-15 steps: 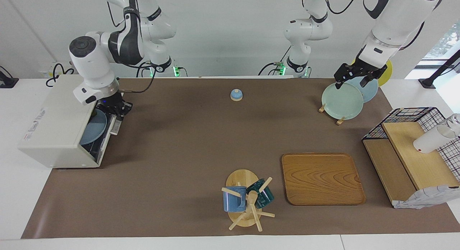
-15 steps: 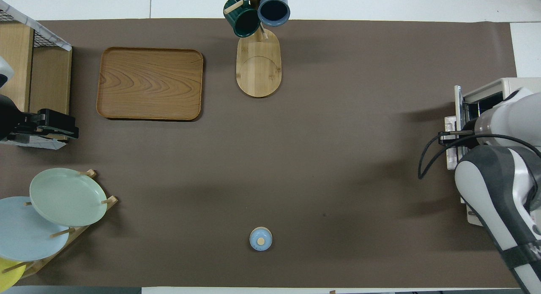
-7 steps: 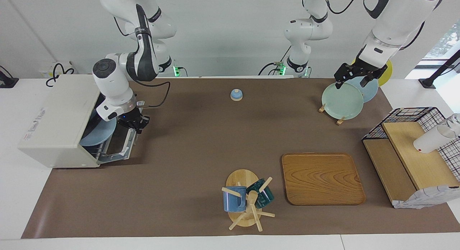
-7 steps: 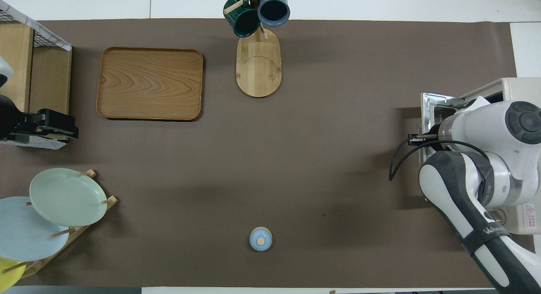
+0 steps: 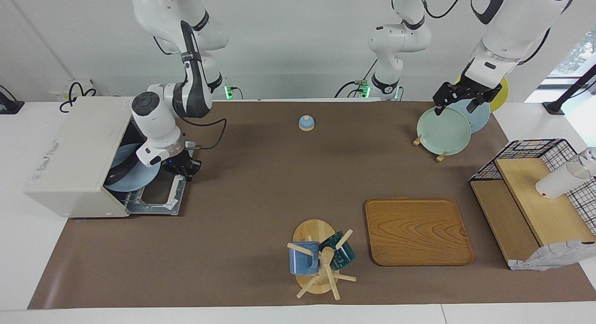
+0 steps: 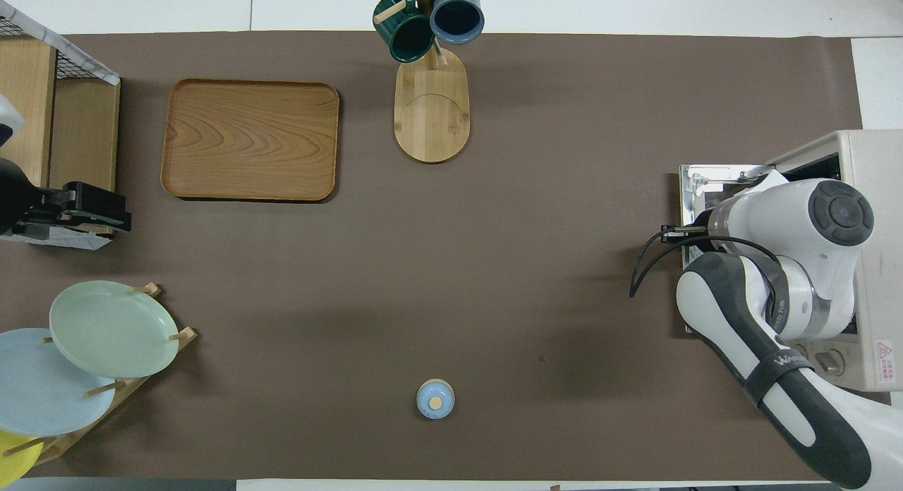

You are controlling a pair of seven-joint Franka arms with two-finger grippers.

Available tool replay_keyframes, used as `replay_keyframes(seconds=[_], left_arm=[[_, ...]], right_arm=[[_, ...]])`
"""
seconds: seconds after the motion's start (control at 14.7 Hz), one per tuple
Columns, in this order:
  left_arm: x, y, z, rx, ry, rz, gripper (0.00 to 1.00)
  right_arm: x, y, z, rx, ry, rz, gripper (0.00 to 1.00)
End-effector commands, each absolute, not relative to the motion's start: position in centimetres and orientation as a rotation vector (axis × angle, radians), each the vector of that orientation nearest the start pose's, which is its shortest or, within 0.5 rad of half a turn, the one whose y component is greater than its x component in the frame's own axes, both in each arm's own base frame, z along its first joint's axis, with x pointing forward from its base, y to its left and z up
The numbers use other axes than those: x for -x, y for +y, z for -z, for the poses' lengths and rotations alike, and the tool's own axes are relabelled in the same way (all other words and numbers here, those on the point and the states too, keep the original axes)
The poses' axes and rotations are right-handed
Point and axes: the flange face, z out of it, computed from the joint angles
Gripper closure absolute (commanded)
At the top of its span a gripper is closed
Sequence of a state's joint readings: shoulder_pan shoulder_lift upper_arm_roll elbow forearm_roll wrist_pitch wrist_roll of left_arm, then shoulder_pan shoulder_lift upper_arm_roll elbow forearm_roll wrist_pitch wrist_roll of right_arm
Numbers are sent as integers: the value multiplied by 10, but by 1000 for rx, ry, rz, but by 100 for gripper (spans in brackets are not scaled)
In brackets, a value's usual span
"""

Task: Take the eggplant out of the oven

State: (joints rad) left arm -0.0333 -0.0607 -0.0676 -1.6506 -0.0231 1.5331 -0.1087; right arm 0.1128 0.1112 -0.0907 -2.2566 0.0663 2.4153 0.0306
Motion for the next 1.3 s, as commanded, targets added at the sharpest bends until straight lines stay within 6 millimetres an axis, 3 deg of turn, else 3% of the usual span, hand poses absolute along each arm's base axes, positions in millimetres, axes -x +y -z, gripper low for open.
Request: replay_keyframes(seconds=[0.0,0.07,0.14,0.2,0.27,0.48,0.68,1.02,1.23], left_arm=[[-523,-54,-617,3149,-20,-89,0],[-523,-54,-617,3149,-20,-89,0],[-523,-54,-617,3149,-20,-89,0],[-523,-54,-617,3149,-20,-92,0],[-523,-54,-617,3149,-20,-89,0],[-523,-54,-617,3149,-20,-92,0],[-523,-54,-617,3149,-20,-92,0],[-523,-54,-617,3149,-20,-89,0],[-523,-54,-617,3149,-20,-92,0]], right_arm=[[-553,22,-361,3071,63,16,100],[-554,17,-379,3067,93,-39,98],[-554,9,-396,3071,124,-77,72],[-553,-5,-409,3074,163,-100,58],[-548,-20,-417,3094,179,-121,56],[-540,-60,-416,3143,181,-112,56],[-530,-69,-398,3146,119,-35,57],[-527,-67,-381,3150,103,30,60],[-519,-66,-367,3150,81,13,87]])
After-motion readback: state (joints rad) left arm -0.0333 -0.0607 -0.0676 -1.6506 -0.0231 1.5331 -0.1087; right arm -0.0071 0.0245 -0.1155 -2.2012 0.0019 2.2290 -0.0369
